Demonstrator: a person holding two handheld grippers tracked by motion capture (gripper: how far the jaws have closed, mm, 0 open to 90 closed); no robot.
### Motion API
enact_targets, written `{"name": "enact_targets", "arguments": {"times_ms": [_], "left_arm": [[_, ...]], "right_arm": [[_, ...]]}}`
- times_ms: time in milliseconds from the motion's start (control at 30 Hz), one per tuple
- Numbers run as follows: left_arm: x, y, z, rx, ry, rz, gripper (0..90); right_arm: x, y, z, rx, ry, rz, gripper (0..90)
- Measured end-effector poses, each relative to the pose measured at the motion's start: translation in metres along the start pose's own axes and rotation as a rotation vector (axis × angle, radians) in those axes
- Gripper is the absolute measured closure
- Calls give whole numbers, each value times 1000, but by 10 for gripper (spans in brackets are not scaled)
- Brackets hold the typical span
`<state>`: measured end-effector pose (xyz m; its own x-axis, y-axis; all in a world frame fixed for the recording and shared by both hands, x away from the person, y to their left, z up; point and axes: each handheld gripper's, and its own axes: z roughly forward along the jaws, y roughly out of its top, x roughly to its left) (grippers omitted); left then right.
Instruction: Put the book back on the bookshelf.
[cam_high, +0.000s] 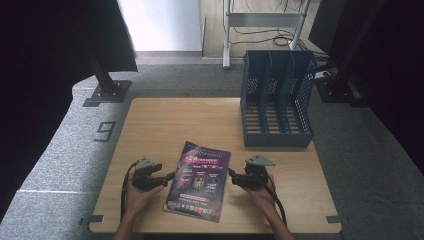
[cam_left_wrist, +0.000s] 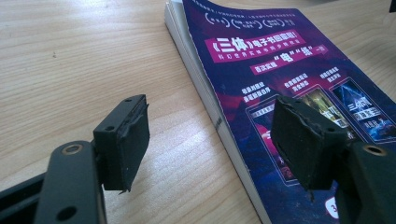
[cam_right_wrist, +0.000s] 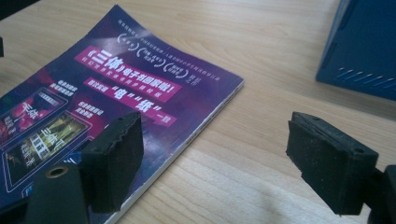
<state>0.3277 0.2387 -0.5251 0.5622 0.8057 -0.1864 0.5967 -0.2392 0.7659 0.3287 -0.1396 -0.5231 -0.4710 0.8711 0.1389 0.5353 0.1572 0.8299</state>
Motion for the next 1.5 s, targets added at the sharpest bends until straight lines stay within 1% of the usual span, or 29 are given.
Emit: {"name": "enact_targets", "arguments": {"times_ms": [67, 233, 300, 400, 433, 467, 633, 700, 800, 867, 1000, 1100, 1267, 1367, 1433, 1500], "left_arm": [[-1, 0, 0, 0, -1, 0, 283], [-2, 1, 1, -1, -6, -1, 283], [-2, 1, 3, 7, -8, 1, 283], [-3, 1, 3, 7, -8, 4, 283], [-3, 1, 3, 5, -9, 4, 283], [-3, 1, 2, 3, -10, 3, 283], [-2, 1, -1, -7, -11, -2, 283], [-2, 1, -1, -8, -11, -1, 283], [-2, 1, -1, -9, -13, -2, 283], [-3, 2, -1, -8, -12, 1, 283], [-4, 1, 1, -2, -9, 4, 283], [-6, 1, 2, 3, -8, 9, 283], [-8, 1, 4, 10, -12, 17, 283], [-9, 1, 5, 10, -15, 21, 283], [-9, 2, 5, 11, -15, 22, 283], [-10, 2, 5, 11, -16, 22, 283]], "right_arm": [[3, -1, 4, 10, 7, -4, 181], [6, -1, 6, 10, 10, -6, 181], [10, 0, 9, 10, 15, -3, 183], [13, 1, 12, 11, 22, 2, 184], [17, 2, 14, 12, 29, -1, 184], [17, 2, 14, 12, 29, -1, 184], [31, 9, 23, 19, 44, -36, 183], [33, 10, 25, 22, 44, -43, 183], [35, 10, 34, 28, 53, -20, 186], [37, 9, 38, 41, 56, -27, 183], [37, 7, 39, 43, 57, -25, 183], [39, 6, 41, 46, 57, -33, 181], [41, 1, 46, 65, 57, -40, 180], [43, -3, 52, 87, 59, -42, 177], [45, -3, 53, 86, 48, -56, 178], [46, -3, 53, 86, 47, -56, 179]]}}
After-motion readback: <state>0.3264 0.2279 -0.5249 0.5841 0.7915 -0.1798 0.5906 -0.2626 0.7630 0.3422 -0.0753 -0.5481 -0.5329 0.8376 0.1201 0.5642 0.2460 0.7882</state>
